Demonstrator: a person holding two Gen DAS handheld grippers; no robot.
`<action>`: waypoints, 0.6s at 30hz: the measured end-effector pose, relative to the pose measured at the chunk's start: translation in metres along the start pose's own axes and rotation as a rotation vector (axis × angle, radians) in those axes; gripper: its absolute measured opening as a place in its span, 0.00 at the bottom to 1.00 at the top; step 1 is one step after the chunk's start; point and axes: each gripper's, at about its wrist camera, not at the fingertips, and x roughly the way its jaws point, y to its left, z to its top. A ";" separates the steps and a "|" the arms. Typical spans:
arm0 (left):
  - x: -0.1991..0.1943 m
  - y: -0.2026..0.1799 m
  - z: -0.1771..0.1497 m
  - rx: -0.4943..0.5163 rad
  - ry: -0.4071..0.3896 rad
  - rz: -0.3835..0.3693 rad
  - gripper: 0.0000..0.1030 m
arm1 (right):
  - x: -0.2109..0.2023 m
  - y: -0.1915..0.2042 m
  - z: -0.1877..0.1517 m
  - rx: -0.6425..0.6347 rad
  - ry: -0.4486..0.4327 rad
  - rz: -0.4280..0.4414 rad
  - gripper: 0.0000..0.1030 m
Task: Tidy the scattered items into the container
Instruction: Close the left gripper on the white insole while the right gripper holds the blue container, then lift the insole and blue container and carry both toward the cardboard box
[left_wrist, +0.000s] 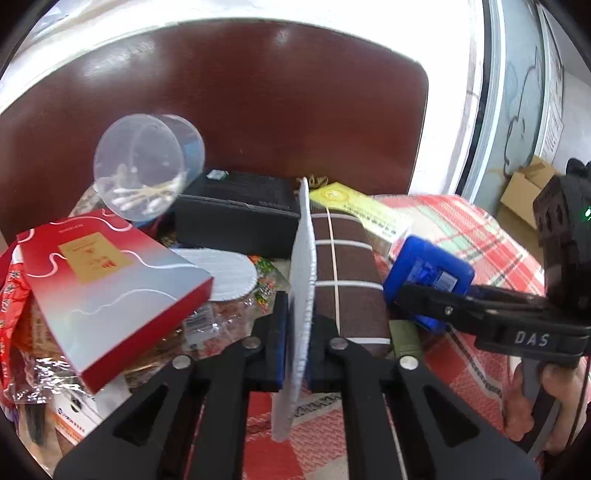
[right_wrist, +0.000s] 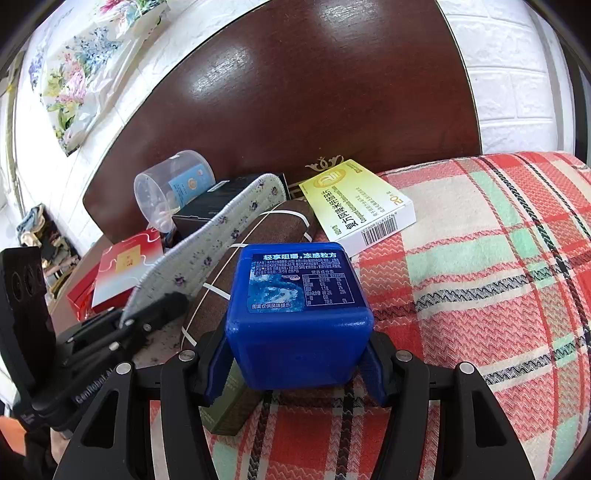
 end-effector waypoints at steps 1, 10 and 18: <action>-0.002 0.000 0.001 0.002 -0.004 0.002 0.05 | 0.000 0.000 0.000 -0.001 -0.002 0.000 0.60; -0.027 -0.002 0.010 0.013 -0.071 0.005 0.04 | -0.009 0.009 0.000 -0.016 -0.040 -0.004 0.57; -0.064 0.004 0.024 0.020 -0.130 0.017 0.04 | -0.025 0.027 0.001 -0.015 -0.065 0.045 0.57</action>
